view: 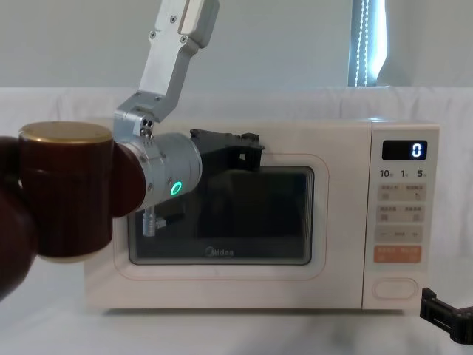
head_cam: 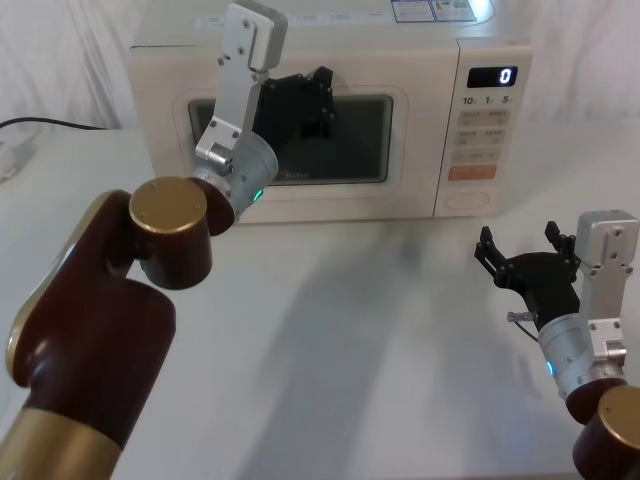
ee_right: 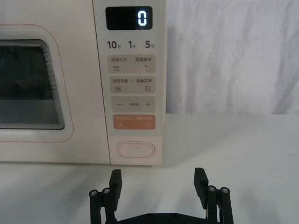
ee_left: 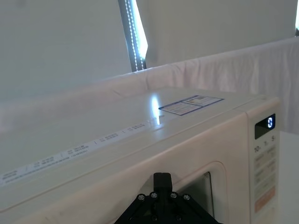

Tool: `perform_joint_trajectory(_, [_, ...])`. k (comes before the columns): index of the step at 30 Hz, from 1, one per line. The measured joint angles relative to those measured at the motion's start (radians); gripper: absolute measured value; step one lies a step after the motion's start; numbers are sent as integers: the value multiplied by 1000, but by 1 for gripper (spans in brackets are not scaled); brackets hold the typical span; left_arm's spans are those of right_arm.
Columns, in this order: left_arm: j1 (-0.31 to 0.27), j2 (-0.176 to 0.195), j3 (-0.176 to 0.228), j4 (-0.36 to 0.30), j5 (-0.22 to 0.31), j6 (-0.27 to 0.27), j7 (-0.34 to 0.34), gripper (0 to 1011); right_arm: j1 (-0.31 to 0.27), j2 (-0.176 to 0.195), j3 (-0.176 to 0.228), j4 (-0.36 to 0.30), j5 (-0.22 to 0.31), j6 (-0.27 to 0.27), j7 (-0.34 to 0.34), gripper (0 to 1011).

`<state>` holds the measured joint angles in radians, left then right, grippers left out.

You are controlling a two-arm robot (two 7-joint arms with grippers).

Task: Press the button to open the microwave door with one hand; close the microwave door with the other hand.

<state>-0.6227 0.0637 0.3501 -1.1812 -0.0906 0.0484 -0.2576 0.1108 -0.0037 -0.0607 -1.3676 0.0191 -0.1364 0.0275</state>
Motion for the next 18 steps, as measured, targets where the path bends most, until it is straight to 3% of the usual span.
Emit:
perform_joint_trajectory(10, [79, 26, -18, -101, -31, 11, -10, 0, 0, 0, 0, 0, 0, 0, 0, 1002])
perform_joint_trajectory(18, [183, 69, -45, -219, -71, 37, -9, 0, 0, 0, 0, 0, 0, 0, 0, 1002])
